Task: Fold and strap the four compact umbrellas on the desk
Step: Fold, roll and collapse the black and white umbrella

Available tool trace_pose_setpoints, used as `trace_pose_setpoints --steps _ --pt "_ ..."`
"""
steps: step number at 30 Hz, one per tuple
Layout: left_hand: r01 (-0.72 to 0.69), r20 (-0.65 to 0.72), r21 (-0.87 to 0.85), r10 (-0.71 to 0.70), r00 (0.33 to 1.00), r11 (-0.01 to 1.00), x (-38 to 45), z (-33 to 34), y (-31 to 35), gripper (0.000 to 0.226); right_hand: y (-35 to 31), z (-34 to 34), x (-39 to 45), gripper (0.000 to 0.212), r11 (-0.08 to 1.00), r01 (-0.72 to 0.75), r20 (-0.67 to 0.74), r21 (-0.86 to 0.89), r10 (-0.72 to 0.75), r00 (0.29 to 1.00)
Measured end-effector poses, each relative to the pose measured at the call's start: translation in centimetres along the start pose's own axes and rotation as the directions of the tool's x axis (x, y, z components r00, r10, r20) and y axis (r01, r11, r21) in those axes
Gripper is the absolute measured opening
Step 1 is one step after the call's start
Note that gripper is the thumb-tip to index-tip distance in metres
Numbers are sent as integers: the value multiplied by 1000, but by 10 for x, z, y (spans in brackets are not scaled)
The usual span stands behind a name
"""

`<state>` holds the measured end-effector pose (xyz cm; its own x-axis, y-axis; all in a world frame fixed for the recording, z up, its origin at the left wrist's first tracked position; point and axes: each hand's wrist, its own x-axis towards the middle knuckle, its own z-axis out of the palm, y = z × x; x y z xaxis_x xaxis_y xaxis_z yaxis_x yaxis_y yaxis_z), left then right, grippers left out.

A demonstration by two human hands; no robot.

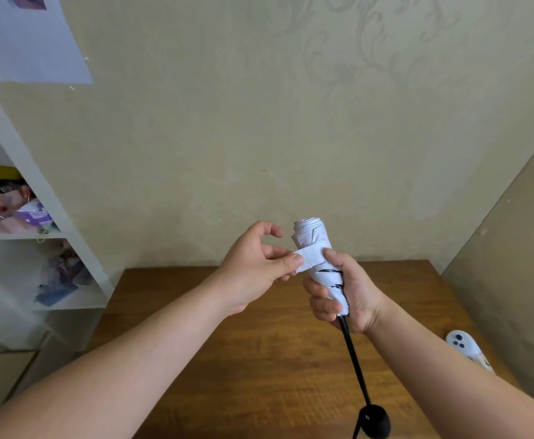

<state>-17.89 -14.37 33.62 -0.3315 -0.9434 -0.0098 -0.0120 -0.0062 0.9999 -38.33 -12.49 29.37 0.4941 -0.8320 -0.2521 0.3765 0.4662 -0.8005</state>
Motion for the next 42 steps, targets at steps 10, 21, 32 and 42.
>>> trace_pose_setpoints --steps 10,21,32,42 --pt "-20 -22 117 23 1000 993 7 -7 7 50 -2 12 5 54 999 -38 147 17 35 989" --pt "2 113 26 -5 994 1000 20 -14 16 77 -2 21 15 59 964 -239 357 115 184 916" --pt "-109 109 237 85 990 965 15 -28 25 80 10 27 -10 74 953 -166 -156 -253 129 979" --pt "120 218 -457 -20 976 882 17 -4 18 99 4 41 -15 71 981 -183 -5 65 183 983"
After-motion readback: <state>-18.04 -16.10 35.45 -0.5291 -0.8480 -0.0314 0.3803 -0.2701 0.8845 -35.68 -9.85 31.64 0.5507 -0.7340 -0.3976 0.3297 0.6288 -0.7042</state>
